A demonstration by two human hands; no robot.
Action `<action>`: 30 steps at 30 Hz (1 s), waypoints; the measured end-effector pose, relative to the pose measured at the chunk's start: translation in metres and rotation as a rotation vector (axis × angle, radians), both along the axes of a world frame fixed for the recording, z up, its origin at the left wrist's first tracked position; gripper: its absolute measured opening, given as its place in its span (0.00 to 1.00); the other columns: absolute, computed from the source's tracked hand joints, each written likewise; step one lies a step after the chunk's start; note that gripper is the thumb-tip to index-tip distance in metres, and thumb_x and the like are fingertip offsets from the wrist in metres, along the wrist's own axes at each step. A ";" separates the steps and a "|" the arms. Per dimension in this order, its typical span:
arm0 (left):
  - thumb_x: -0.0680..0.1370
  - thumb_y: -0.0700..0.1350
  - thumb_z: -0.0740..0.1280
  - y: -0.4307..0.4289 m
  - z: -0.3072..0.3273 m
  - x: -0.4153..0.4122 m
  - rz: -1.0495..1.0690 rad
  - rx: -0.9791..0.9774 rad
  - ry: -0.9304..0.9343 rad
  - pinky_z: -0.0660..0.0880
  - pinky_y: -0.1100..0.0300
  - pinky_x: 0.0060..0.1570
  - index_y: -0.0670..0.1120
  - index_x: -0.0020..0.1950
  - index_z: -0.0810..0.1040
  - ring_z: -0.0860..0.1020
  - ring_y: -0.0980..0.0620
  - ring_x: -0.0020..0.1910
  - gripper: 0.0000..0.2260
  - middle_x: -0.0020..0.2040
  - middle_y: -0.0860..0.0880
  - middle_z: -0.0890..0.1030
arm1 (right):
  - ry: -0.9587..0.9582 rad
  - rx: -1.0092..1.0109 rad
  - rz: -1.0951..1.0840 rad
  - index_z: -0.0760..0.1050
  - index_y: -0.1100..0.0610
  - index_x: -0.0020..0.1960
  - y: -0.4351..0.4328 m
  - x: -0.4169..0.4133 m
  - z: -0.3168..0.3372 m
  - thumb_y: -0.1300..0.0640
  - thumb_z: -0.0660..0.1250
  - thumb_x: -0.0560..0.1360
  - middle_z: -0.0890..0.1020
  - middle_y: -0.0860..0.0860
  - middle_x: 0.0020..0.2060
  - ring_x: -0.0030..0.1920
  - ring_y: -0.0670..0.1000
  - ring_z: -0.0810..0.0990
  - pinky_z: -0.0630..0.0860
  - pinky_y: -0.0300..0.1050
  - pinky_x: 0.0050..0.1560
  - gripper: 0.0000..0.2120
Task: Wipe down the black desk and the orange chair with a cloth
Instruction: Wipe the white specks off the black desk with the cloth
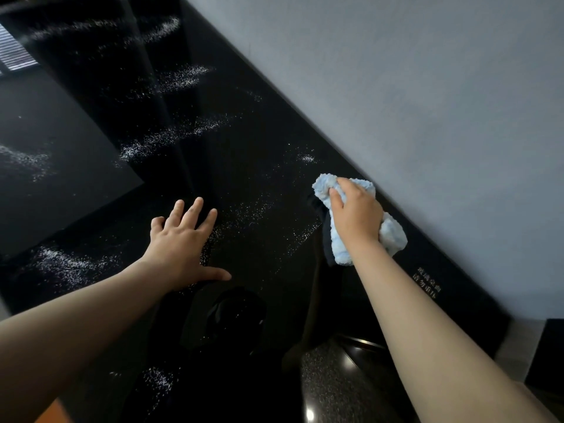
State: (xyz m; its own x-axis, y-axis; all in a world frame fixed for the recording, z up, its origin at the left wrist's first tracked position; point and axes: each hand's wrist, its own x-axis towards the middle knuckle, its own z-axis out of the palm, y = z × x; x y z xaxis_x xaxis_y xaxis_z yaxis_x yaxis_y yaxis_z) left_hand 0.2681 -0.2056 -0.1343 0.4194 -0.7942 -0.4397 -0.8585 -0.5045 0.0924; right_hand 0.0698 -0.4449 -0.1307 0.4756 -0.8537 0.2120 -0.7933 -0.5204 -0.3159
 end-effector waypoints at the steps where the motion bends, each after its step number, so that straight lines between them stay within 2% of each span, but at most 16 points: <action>1: 0.58 0.79 0.61 0.000 0.001 0.000 0.001 0.003 -0.002 0.47 0.39 0.73 0.54 0.79 0.40 0.39 0.42 0.77 0.59 0.79 0.49 0.37 | 0.001 0.006 0.007 0.78 0.55 0.57 0.004 0.000 0.000 0.53 0.61 0.78 0.82 0.52 0.50 0.50 0.54 0.79 0.67 0.42 0.41 0.11; 10: 0.60 0.78 0.63 -0.001 0.007 -0.002 -0.004 0.015 0.005 0.47 0.39 0.73 0.53 0.79 0.40 0.39 0.41 0.77 0.58 0.79 0.48 0.37 | 0.046 0.068 0.026 0.75 0.53 0.63 0.044 0.003 0.006 0.53 0.60 0.79 0.82 0.51 0.54 0.54 0.52 0.78 0.71 0.44 0.47 0.14; 14: 0.60 0.77 0.64 -0.002 0.009 -0.003 -0.001 0.020 0.010 0.48 0.39 0.73 0.53 0.79 0.41 0.40 0.40 0.77 0.58 0.79 0.47 0.38 | 0.056 0.093 0.053 0.75 0.54 0.63 0.066 0.004 0.009 0.53 0.60 0.79 0.82 0.51 0.53 0.53 0.52 0.78 0.75 0.47 0.49 0.14; 22: 0.61 0.77 0.64 0.000 0.016 -0.004 -0.023 0.022 -0.007 0.51 0.39 0.73 0.52 0.79 0.42 0.42 0.40 0.77 0.57 0.79 0.46 0.41 | 0.041 0.103 0.075 0.76 0.54 0.62 0.122 0.009 0.006 0.53 0.60 0.79 0.82 0.50 0.52 0.52 0.51 0.79 0.74 0.44 0.48 0.14; 30: 0.67 0.70 0.68 0.026 0.043 0.009 -0.044 -0.070 0.056 0.55 0.45 0.73 0.51 0.79 0.49 0.50 0.44 0.78 0.49 0.79 0.48 0.53 | 0.039 0.100 0.056 0.76 0.53 0.61 0.164 0.011 0.005 0.53 0.61 0.79 0.83 0.50 0.49 0.49 0.50 0.80 0.73 0.42 0.45 0.13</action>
State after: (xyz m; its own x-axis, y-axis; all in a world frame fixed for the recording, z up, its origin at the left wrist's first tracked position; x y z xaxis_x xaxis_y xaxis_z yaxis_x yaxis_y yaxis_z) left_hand 0.2766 -0.1799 -0.0913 0.3595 -0.8409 -0.4046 -0.8723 -0.4569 0.1744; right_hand 0.0809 -0.2805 -0.1259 0.5293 -0.8416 0.1077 -0.7766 -0.5317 -0.3379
